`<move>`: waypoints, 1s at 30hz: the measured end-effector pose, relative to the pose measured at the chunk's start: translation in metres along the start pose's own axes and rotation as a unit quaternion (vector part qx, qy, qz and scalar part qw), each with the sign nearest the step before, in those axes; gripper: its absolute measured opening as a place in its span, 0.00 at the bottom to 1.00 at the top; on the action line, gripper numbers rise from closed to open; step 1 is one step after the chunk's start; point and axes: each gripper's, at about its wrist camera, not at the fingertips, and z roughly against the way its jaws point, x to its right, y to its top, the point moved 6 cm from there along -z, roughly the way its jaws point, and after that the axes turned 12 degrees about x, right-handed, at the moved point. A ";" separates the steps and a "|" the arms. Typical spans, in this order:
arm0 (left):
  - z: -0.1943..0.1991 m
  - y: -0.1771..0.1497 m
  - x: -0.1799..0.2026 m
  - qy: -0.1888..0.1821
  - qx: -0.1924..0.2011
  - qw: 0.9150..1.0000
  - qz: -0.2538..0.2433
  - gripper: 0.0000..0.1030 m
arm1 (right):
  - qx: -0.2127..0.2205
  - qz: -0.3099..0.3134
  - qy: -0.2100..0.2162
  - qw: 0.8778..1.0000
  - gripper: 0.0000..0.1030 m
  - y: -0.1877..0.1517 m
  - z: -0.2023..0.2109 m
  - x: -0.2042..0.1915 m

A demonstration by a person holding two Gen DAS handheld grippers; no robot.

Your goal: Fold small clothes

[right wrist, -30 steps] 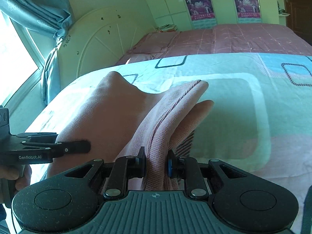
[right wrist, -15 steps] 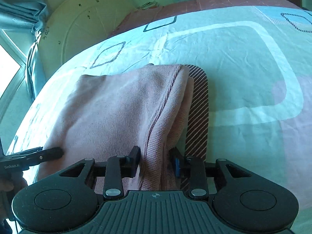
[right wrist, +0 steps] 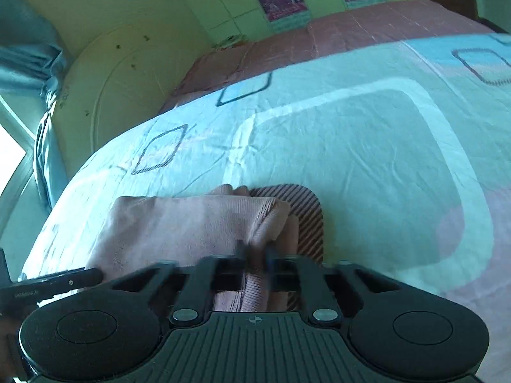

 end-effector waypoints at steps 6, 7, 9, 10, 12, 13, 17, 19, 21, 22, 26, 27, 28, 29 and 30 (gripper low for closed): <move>0.001 -0.005 0.002 0.020 0.009 1.000 -0.018 0.57 | -0.016 0.105 -0.049 0.993 0.05 -0.018 -0.020 0.001; 0.003 -0.003 0.004 0.028 0.008 0.999 -0.028 0.59 | -0.020 0.104 -0.056 0.993 0.06 -0.018 -0.019 0.000; 0.012 0.003 0.010 0.040 0.010 0.998 -0.047 0.60 | -0.025 0.108 -0.069 0.991 0.06 -0.014 -0.014 -0.004; 0.020 0.006 0.015 0.040 0.019 0.997 -0.058 0.57 | -0.018 0.112 -0.076 0.991 0.07 -0.011 -0.005 -0.008; 0.042 0.010 0.031 0.028 0.042 0.995 -0.089 0.47 | 0.008 0.122 -0.059 0.991 0.07 -0.007 0.019 -0.021; 0.050 0.009 0.040 0.013 0.047 0.994 -0.097 0.41 | 0.007 0.125 -0.035 0.991 0.07 -0.010 0.031 -0.031; 0.054 -0.016 0.071 -0.013 0.016 0.986 -0.164 0.32 | -0.038 0.173 -0.001 0.984 0.07 -0.039 0.048 -0.054; 0.046 -0.035 0.075 0.009 0.000 0.981 -0.195 0.33 | -0.062 0.217 -0.045 0.973 0.07 -0.058 0.045 -0.044; 0.044 -0.044 0.077 0.020 0.013 0.978 -0.208 0.34 | -0.063 0.198 -0.056 0.977 0.07 -0.066 0.044 -0.027; 0.045 -0.045 0.077 0.025 0.017 0.978 -0.207 0.34 | -0.063 0.178 -0.059 0.980 0.07 -0.065 0.045 -0.021; 0.063 -0.042 0.080 0.038 0.029 0.983 -0.178 0.32 | -0.064 0.163 -0.081 0.981 0.07 -0.059 0.056 -0.013; 0.073 -0.042 0.081 0.038 0.035 0.984 -0.169 0.32 | -0.047 0.154 -0.067 0.985 0.07 -0.056 0.068 -0.017; 0.081 -0.045 0.083 0.039 0.039 0.985 -0.164 0.32 | -0.029 0.153 -0.058 0.986 0.07 -0.054 0.081 -0.024; 0.088 -0.049 0.084 0.041 0.039 0.986 -0.159 0.32 | -0.018 0.154 -0.046 0.987 0.07 -0.054 0.091 -0.033; 0.095 -0.055 0.086 0.043 0.038 0.986 -0.155 0.32 | -0.009 0.156 -0.025 0.987 0.07 -0.056 0.100 -0.044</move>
